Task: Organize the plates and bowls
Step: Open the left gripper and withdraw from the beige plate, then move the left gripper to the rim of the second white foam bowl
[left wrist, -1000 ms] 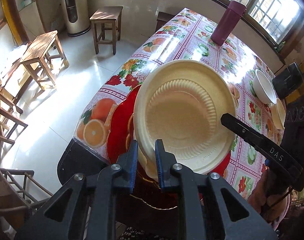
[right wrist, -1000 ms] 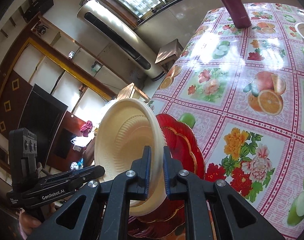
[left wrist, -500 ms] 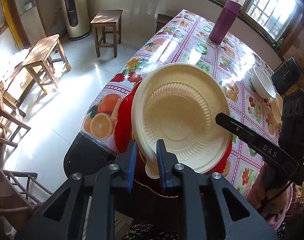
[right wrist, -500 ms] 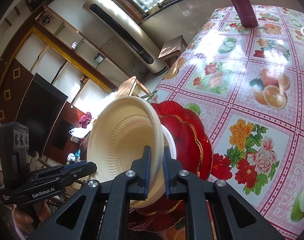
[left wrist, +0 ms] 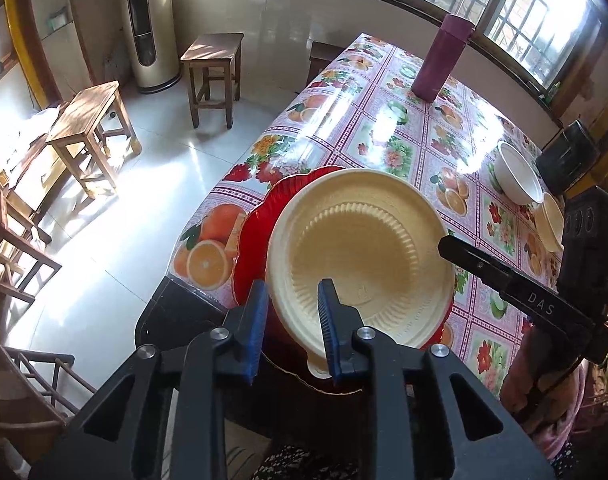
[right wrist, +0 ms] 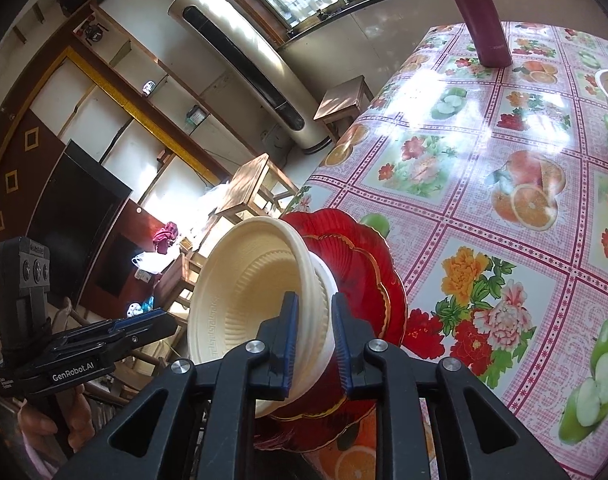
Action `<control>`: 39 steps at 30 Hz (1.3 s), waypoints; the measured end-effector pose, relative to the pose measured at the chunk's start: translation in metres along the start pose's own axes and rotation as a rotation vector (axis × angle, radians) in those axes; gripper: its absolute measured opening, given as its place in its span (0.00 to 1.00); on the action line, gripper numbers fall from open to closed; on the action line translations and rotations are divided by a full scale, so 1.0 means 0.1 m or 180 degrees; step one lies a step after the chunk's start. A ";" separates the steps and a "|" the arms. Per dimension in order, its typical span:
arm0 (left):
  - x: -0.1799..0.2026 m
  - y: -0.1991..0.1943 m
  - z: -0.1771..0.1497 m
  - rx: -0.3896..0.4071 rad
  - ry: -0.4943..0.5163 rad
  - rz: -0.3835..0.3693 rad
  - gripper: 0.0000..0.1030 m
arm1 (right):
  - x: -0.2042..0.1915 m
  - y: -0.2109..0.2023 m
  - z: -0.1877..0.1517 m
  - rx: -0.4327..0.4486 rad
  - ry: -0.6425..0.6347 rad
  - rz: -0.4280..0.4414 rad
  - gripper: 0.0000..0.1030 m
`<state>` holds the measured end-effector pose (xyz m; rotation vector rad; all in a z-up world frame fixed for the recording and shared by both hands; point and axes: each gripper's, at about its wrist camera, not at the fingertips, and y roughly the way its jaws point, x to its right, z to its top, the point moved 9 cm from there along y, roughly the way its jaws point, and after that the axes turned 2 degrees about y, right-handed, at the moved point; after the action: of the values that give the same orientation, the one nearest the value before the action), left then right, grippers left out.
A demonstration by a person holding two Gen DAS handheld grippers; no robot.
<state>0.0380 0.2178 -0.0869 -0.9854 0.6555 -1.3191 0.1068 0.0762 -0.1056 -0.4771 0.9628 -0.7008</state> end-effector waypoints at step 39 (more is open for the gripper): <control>3.41 0.70 1.09 0.1468 0.0766 -0.0202 0.86 | 2.50 -2.52 0.77 0.1711 0.1403 0.0274 0.98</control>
<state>0.2240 -0.0941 -0.0520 -0.4810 0.4690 -1.5708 0.1876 -0.2728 -0.0469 0.2015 1.1417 -0.9686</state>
